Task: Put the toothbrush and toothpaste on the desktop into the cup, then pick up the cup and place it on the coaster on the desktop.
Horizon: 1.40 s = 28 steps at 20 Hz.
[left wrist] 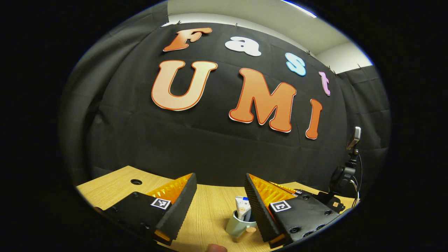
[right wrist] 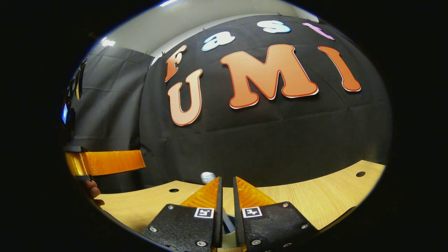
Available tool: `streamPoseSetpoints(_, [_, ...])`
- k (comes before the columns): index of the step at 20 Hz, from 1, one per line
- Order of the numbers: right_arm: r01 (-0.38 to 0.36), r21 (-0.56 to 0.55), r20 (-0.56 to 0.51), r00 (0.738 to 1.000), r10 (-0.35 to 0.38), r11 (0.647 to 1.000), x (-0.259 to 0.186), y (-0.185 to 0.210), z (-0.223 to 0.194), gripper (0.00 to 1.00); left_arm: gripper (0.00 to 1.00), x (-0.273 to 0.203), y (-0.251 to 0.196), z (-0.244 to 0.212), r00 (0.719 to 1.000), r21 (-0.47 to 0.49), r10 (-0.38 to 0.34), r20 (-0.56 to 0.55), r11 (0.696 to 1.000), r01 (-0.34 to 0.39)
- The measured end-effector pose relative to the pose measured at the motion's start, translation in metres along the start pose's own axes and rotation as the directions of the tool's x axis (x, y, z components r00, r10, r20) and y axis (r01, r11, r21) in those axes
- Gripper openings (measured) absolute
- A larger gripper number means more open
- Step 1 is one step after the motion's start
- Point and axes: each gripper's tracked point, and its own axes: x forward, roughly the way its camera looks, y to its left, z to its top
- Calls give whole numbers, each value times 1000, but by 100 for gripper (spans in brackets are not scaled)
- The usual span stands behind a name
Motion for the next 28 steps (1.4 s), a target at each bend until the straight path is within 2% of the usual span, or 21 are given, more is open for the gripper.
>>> streamPoseSetpoints(1, [0,-11,-1,1000,0,1000,-2,0,2,18,80,0,-3,-4,1000,8,-3,-19,1000,3])
streamPoseSetpoints(2, [-1,-19,-1,1000,1,1000,-6,-1,6,21,88,1,-4,-7,999,14,-2,-38,1000,2])
streamPoseSetpoints(3, [-1,-24,-3,1000,1,1000,-8,-2,8,26,90,1,-10,-12,998,16,-17,-59,1000,18])
streamPoseSetpoints(4, [-3,-28,-7,1000,3,1000,-12,-3,11,24,92,3,-15,-15,997,18,-28,-77,999,29])
streamPoseSetpoints(5, [-2,-35,-12,1000,2,999,-16,-3,15,37,92,3,-20,-19,994,25,-42,-97,999,45])
streamPoseSetpoints(6, [1,-43,-18,1000,-2,999,-20,-5,19,41,85,4,-26,-21,992,35,-51,-116,998,55])
streamPoseSetpoints(7, [6,-53,-24,1000,-7,999,-25,-9,22,51,92,3,-29,-23,989,49,-56,-134,997,63])
streamPoseSetpoints(9, [15,-69,-28,999,-17,997,-38,-13,31,58,92,5,-35,-28,982,77,-59,-177,994,74])
streamPoseSetpoints(10, [23,-78,-31,999,-25,997,-45,-16,36,68,92,5,-37,-32,978,86,-65,-201,993,83])
streamPoseSetpoints(11, [33,-87,-35,999,-36,996,-53,-20,41,70,92,5,-38,-36,973,96,-68,-223,991,91])
streamPoseSetpoints(13, [59,-110,-38,997,-64,992,-75,-29,55,82,92,6,-43,-43,957,124,-78,-279,985,117])
streamPoseSetpoints(16, [112,-154,-42,992,-119,982,-108,-48,78,89,93,11,-55,-58,905,119,-128,-406,974,191])
streamPoseSetpoints(19, [163,-178,-24,985,-170,970,-143,-68,104,90,93,14,-62,-71,844,105,-141,-518,968,226])
streamPoseSetpoints(22, [191,-186,-37,979,-201,964,-176,-83,117,90,93,13,-75,-92,741,54,-176,-648,960,275])
streamPoseSetpoints(26, [254,-214,-40,963,-268,943,-220,-115,128,91,93,12,-80,-111,632,60,-143,-761,956,288])
streamPoseSetpoints(27, [267,-221,-40,958,-282,938,-228,-123,130,86,93,10,-85,-120,598,44,-150,-788,954,297])
streamPoseSetpoints(28, [278,-227,-41,955,-295,933,-237,-130,131,91,93,10,-87,-133,571,39,-149,-808,952,303])
